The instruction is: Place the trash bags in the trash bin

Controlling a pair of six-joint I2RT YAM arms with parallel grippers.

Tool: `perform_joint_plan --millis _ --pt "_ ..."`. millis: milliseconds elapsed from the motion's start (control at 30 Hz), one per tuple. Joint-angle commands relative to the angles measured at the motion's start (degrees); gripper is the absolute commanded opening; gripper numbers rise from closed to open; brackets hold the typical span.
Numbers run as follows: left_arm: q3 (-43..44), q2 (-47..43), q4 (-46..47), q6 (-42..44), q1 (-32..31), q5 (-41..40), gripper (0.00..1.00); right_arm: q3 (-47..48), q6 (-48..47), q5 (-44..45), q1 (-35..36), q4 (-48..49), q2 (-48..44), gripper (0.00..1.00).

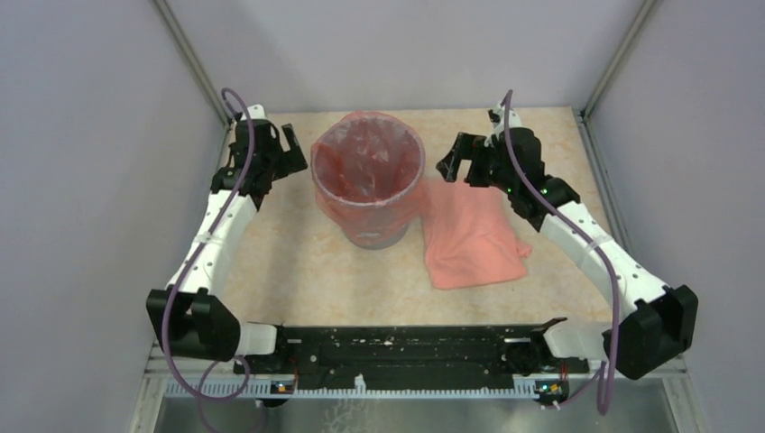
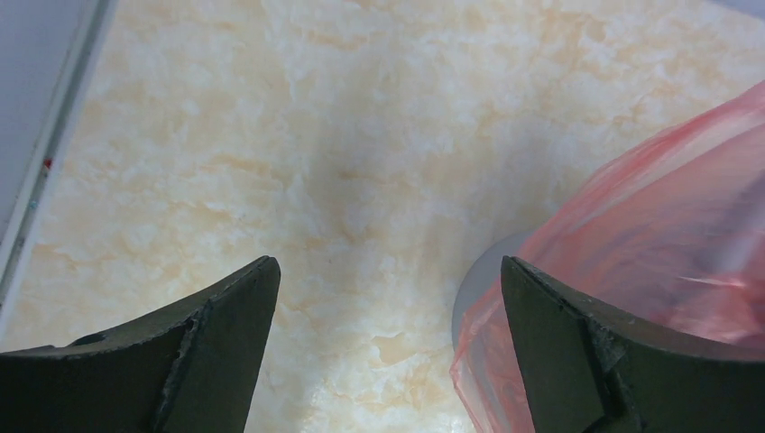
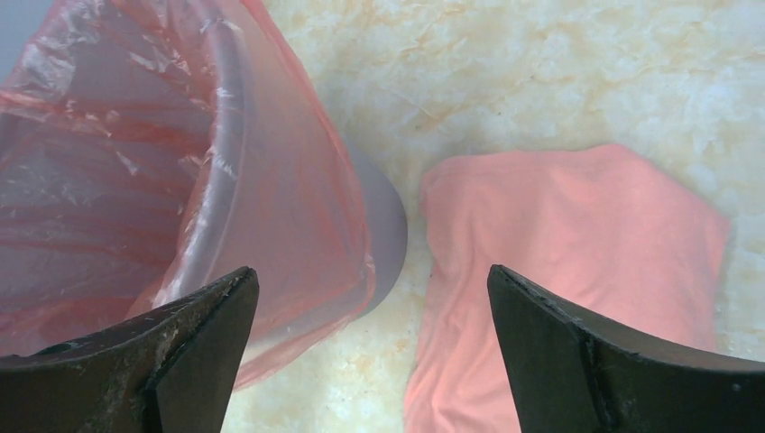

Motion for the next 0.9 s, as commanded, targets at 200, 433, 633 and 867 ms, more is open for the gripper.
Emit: perform_joint_plan --millis 200,433,633,867 --pt "6.2 -8.1 -0.1 4.0 0.1 5.2 0.98 2.3 -1.8 1.8 -0.7 -5.2 -9.8 0.99" --pt "6.4 -12.8 1.8 4.4 -0.6 21.6 0.98 1.9 -1.1 1.0 -0.7 -5.7 -15.5 0.99" --pt "5.7 -16.7 3.8 3.9 -4.0 29.0 0.98 0.5 -1.1 0.8 -0.7 -5.8 -20.6 0.99" --pt "5.2 -18.4 3.5 3.2 -10.7 29.4 0.98 -1.1 -1.5 -0.4 -0.7 -6.2 -25.3 0.99"
